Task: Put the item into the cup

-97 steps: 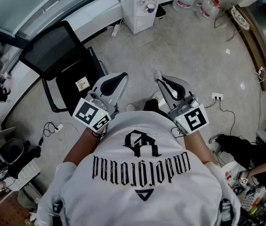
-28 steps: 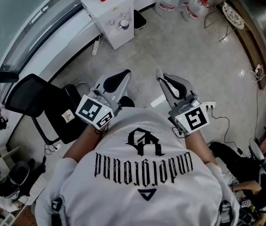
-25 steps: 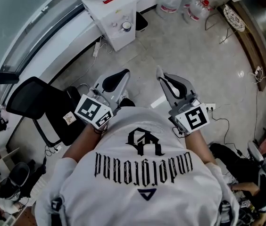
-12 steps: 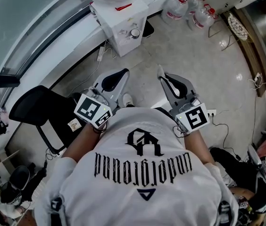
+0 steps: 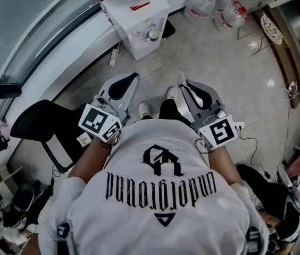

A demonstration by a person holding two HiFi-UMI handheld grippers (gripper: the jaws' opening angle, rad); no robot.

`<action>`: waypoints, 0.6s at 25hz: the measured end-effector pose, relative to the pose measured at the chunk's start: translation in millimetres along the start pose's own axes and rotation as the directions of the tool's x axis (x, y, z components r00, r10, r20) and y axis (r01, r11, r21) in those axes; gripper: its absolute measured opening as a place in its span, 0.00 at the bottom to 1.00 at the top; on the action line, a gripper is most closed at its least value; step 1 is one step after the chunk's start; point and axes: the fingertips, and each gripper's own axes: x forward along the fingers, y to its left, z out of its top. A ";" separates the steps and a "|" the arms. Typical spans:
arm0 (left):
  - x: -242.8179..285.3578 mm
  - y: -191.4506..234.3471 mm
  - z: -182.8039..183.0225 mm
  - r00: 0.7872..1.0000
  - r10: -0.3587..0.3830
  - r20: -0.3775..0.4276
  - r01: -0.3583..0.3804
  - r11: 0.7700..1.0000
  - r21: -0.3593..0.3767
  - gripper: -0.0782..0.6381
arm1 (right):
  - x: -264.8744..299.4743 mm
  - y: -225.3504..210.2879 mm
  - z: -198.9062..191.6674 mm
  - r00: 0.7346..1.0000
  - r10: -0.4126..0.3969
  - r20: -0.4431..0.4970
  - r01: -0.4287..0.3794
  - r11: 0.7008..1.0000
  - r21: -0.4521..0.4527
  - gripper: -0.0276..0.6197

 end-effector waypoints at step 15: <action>87.1 30.6 0.2 0.988 0.157 -0.014 -0.157 0.987 -0.037 0.13 | 43.0 -110.9 -6.7 0.989 0.151 -0.003 -0.151 0.988 -0.013 0.09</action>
